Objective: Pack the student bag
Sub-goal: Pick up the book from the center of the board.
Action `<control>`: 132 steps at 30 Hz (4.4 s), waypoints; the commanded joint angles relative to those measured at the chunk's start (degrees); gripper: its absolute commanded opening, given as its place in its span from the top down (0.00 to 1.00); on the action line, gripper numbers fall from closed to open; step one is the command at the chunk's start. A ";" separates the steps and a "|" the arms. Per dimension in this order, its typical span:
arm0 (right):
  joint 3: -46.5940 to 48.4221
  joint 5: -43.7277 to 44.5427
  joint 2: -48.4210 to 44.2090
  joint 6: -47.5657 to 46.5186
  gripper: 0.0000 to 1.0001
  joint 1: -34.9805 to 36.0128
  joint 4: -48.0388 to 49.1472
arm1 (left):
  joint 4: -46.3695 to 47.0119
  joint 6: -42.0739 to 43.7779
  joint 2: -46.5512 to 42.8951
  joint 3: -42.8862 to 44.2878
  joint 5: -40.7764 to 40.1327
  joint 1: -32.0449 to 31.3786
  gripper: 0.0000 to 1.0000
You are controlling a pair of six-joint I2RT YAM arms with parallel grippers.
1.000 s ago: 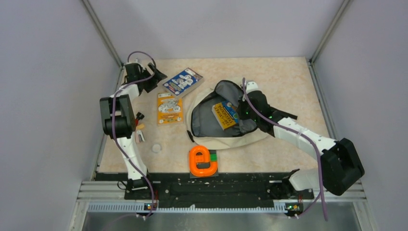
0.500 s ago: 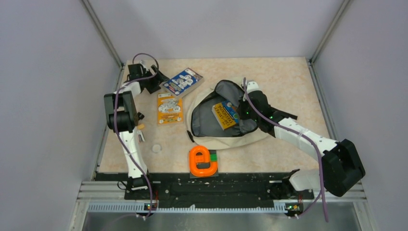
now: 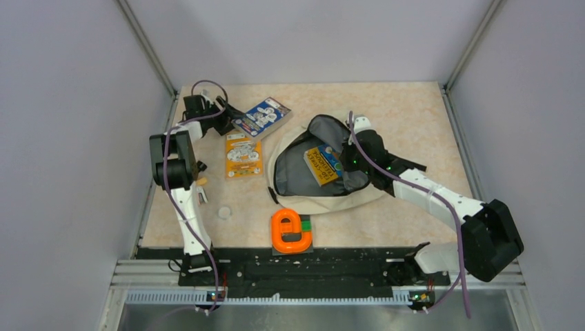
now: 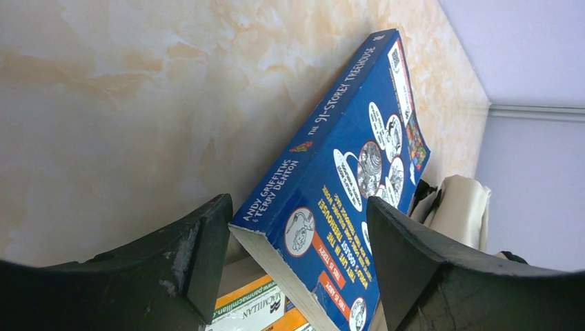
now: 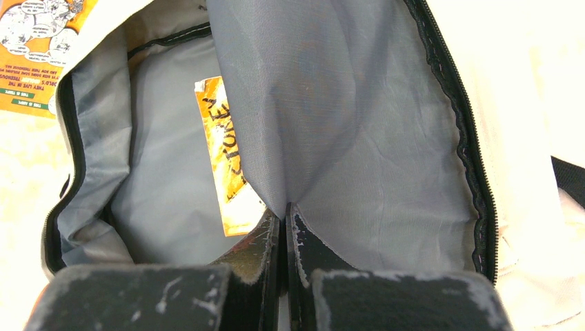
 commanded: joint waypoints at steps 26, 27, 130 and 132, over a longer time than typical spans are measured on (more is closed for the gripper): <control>0.21 2.02 -2.72 0.38 1.00 -0.27 1.37 | 38.77 -20.53 -19.74 -21.10 7.51 0.10 1.00; 0.18 2.22 -2.58 0.50 1.00 -0.27 1.27 | 39.59 -20.91 -21.50 -21.98 7.51 0.14 1.00; 5.25 -22.26 -9.64 2.48 0.20 -1.07 3.43 | 3.98 -3.52 -87.55 -55.22 1.83 -15.34 1.00; 3.02 -14.84 -9.28 1.56 0.20 -0.79 2.50 | 0.98 -4.42 -86.49 -55.82 -2.99 -14.75 1.00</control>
